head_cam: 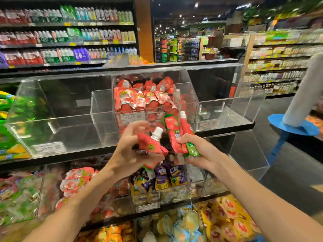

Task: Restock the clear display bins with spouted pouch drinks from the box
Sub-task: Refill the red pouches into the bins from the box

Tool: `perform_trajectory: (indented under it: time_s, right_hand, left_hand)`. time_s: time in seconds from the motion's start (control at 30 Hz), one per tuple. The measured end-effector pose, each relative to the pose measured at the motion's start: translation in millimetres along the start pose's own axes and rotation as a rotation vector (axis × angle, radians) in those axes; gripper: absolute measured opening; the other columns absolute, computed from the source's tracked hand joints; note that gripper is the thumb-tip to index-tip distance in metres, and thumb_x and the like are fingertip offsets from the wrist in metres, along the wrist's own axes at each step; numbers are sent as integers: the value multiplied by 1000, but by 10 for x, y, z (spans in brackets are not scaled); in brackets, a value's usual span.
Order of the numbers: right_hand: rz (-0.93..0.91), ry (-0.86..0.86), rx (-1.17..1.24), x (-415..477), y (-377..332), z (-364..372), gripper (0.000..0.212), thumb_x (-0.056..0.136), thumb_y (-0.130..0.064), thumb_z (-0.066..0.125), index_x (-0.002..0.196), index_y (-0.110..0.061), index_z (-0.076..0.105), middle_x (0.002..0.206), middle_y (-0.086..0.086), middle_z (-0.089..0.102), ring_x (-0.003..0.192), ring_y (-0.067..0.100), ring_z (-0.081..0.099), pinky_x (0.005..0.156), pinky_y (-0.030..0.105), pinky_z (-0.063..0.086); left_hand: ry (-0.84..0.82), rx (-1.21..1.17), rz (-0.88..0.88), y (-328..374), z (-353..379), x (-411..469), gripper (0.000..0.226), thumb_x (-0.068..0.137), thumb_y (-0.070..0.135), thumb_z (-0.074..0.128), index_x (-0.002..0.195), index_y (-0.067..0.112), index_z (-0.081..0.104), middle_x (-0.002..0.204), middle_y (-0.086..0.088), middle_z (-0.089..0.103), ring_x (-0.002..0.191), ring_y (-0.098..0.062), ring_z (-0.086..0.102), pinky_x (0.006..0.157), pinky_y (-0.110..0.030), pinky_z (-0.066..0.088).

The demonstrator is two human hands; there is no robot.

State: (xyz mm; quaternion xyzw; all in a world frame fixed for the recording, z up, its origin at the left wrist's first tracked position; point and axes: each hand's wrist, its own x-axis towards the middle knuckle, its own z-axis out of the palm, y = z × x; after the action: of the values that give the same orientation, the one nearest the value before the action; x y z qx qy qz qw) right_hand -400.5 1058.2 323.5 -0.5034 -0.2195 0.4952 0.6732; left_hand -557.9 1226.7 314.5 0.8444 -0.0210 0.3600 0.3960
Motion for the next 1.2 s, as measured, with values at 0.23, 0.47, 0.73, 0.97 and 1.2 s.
perform_trajectory:
  time_s: [0.23,0.47,0.73,0.97,1.2]
  right_hand:
    - [92,85,-220,-215,3,-170,22,83,-4,64,105,-10,66,90,10,74,76,22,70,72,40,58]
    - [59,31,-143,-303,-399,-559,51,66,-16,77,116,-12,67,110,15,71,91,27,69,79,43,57]
    - [-177,131,-462,-274,-1603,-1036,37,74,-38,77,93,-10,62,76,12,68,54,19,64,56,32,57]
    - [-119,116,-497,127,-2445,-1810,25,92,-35,46,81,-15,57,68,5,57,58,19,54,65,33,53]
    - [-122,200,-792,917,-2416,-1888,36,99,-18,52,134,-17,45,130,16,57,104,32,66,80,44,60]
  left_hand:
    - [-367,388,14,193,390,246,80,74,36,83,146,32,47,157,4,38,143,-18,36,117,-41,30]
    - [-227,721,447,153,737,499,54,76,70,56,91,23,78,124,-6,66,109,-31,57,87,-47,42]
    - [183,421,154,374,1223,1398,60,62,68,75,84,12,78,98,1,72,91,-18,63,82,-38,51]
    - [458,3,-337,539,1955,2261,29,69,45,88,82,21,78,80,9,77,71,-4,71,68,-24,58]
    - [559,-10,-509,486,2136,2685,25,74,39,85,72,18,72,58,16,68,48,8,60,46,-9,42]
